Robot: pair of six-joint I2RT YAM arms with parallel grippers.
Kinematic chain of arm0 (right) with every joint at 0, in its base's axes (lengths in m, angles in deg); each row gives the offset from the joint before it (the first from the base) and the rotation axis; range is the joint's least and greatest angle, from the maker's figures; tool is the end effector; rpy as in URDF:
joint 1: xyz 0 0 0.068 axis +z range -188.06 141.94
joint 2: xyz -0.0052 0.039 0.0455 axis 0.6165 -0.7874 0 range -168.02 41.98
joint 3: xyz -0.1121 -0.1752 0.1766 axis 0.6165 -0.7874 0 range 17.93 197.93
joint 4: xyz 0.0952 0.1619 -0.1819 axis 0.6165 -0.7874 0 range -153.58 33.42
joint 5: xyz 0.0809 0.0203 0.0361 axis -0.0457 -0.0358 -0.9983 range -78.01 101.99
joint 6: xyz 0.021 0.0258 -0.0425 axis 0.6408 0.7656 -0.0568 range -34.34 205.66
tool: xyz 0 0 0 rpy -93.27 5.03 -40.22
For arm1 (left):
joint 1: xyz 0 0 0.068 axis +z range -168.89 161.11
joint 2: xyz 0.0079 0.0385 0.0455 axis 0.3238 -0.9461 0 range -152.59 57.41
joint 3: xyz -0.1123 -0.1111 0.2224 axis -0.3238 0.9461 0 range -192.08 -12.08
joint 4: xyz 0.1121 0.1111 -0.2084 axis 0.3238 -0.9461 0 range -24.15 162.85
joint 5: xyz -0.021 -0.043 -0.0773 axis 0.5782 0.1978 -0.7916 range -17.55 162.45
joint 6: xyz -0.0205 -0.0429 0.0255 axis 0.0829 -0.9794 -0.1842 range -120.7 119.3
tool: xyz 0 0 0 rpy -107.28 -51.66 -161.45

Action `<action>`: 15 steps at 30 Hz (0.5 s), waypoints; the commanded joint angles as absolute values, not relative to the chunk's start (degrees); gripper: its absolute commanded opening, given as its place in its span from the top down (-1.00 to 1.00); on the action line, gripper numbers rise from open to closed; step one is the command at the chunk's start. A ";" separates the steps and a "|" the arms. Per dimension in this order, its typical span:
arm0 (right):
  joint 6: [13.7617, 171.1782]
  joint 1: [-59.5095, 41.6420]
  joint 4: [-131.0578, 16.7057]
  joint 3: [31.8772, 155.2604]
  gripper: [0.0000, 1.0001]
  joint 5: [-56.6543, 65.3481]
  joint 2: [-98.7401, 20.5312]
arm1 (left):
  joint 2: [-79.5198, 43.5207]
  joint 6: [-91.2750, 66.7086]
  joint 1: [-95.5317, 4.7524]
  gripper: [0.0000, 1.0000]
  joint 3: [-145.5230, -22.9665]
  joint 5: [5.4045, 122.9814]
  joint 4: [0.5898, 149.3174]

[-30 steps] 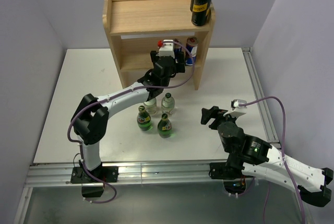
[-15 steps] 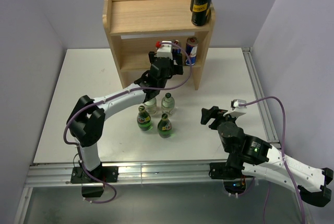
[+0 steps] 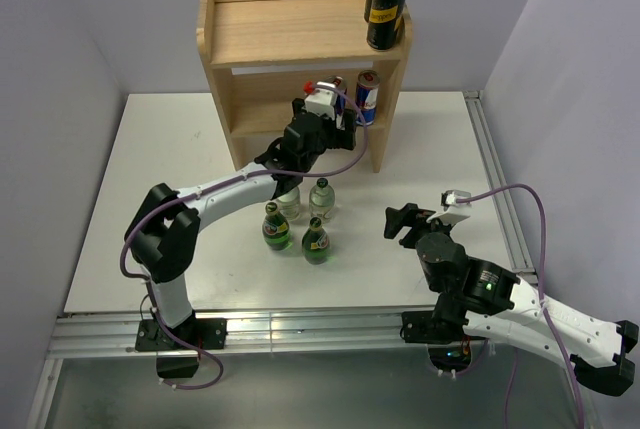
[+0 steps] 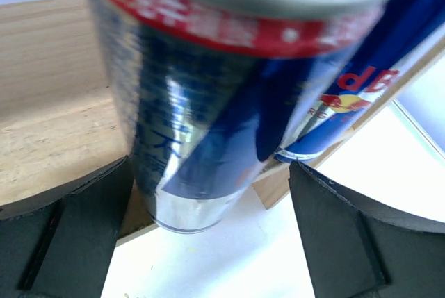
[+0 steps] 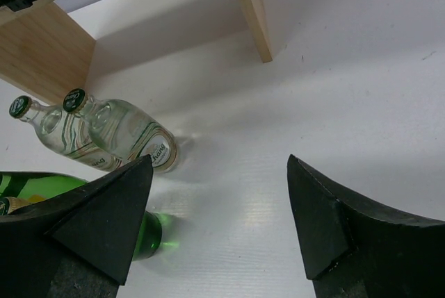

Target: Place and organize the beverage onto the shelf

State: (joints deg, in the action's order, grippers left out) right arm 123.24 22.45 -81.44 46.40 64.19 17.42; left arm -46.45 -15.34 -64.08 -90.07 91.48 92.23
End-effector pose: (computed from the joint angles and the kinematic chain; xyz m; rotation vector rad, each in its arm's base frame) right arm 0.0785 0.0815 0.2655 0.2250 1.7905 0.3395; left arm 0.3161 -0.3016 0.3048 0.2006 1.6911 -0.5051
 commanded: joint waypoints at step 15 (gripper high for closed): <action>122.48 22.67 -78.99 45.80 -0.69 64.99 17.10 | -33.40 -15.56 -64.24 -0.99 -80.29 87.57 89.82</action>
